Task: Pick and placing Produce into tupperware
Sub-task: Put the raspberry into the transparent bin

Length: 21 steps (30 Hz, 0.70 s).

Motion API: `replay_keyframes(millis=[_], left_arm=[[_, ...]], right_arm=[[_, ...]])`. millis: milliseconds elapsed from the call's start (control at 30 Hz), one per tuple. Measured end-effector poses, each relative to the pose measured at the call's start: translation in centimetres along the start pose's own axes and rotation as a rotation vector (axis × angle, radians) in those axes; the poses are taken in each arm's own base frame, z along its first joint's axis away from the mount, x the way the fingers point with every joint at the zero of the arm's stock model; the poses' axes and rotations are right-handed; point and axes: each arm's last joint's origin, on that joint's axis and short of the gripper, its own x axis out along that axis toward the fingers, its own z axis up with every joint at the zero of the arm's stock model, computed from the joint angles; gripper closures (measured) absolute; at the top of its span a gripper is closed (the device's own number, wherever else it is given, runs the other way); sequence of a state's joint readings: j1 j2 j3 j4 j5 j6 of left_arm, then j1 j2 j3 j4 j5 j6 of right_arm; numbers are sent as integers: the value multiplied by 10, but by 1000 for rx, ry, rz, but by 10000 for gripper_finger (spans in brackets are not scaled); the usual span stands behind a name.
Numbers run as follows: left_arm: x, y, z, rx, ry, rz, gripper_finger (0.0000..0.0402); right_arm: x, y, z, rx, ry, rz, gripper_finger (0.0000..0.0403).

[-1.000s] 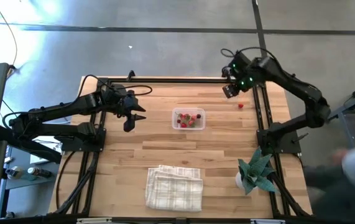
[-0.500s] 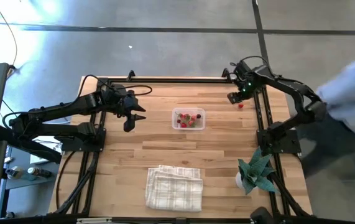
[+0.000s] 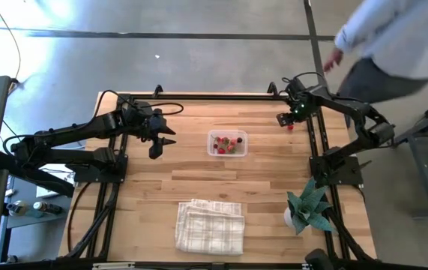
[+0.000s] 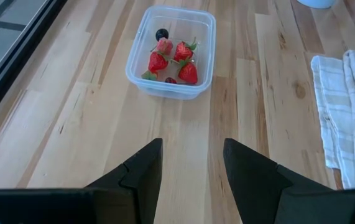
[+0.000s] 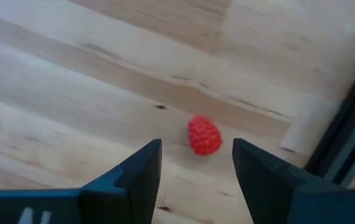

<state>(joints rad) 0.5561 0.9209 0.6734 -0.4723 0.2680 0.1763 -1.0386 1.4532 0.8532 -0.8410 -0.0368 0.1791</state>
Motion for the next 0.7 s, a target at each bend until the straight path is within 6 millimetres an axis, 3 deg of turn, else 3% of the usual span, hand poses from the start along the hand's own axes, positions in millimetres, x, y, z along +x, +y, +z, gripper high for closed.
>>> replay_keyframes(millis=[700], left_arm=[[0, 0, 0, 0, 0, 0, 243]], right_arm=[[10, 8, 0, 65, 17, -63, 215]])
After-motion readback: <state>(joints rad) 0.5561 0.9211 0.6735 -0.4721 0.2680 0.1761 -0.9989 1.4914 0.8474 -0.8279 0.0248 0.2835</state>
